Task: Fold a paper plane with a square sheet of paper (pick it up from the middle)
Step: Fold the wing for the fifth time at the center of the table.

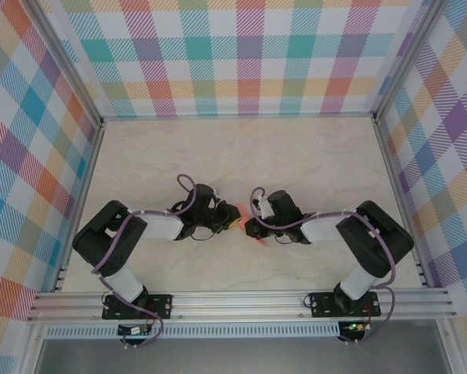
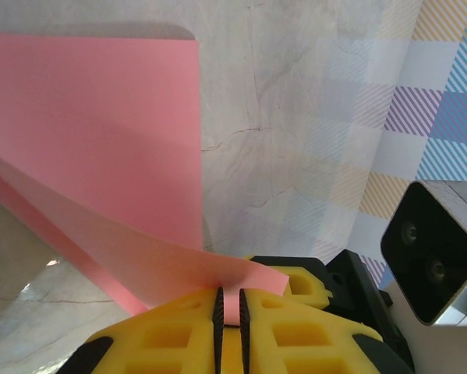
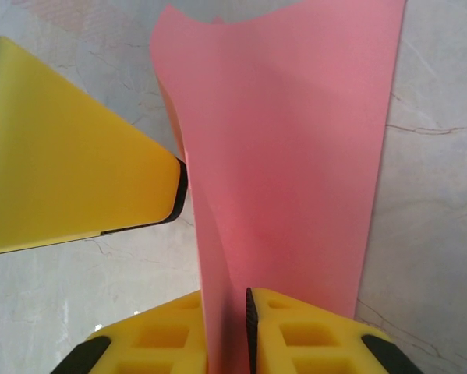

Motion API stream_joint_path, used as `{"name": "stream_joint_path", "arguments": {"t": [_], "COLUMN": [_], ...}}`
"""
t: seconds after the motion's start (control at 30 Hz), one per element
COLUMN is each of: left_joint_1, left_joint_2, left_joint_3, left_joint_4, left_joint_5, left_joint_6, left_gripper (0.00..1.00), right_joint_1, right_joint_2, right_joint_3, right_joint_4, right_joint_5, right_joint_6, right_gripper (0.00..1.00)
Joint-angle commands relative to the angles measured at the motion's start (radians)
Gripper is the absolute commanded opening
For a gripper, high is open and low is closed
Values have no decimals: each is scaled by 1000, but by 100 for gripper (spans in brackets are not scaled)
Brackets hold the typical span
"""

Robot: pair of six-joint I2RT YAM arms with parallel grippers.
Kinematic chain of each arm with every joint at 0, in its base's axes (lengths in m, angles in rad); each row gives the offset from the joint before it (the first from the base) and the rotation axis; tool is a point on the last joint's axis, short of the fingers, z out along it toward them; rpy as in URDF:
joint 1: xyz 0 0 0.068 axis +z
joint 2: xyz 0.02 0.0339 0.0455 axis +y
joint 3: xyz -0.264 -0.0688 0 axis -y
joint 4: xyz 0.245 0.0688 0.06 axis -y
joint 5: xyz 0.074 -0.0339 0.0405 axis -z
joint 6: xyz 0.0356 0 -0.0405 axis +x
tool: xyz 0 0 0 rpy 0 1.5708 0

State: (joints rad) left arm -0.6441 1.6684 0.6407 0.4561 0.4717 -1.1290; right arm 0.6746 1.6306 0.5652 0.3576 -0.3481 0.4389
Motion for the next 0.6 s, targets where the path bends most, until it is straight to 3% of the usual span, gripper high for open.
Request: {"name": "stream_joint_path", "arguments": {"t": [0.0,0.57], "left_joint_1": [-14,-15], "left_joint_2": [2,18], "left_joint_3": [18,-27], "left_joint_4": [30,97], "left_joint_5": [16,30], "left_joint_6": [23,21], "left_gripper": [15,15], "right_joint_1": [-12,-51], "right_joint_2": [24,92], "right_joint_3": [23,32], "right_joint_4": [-14,15], "right_joint_5": [-63,-179], "right_joint_6": [43,136], "right_gripper": [17,12]}}
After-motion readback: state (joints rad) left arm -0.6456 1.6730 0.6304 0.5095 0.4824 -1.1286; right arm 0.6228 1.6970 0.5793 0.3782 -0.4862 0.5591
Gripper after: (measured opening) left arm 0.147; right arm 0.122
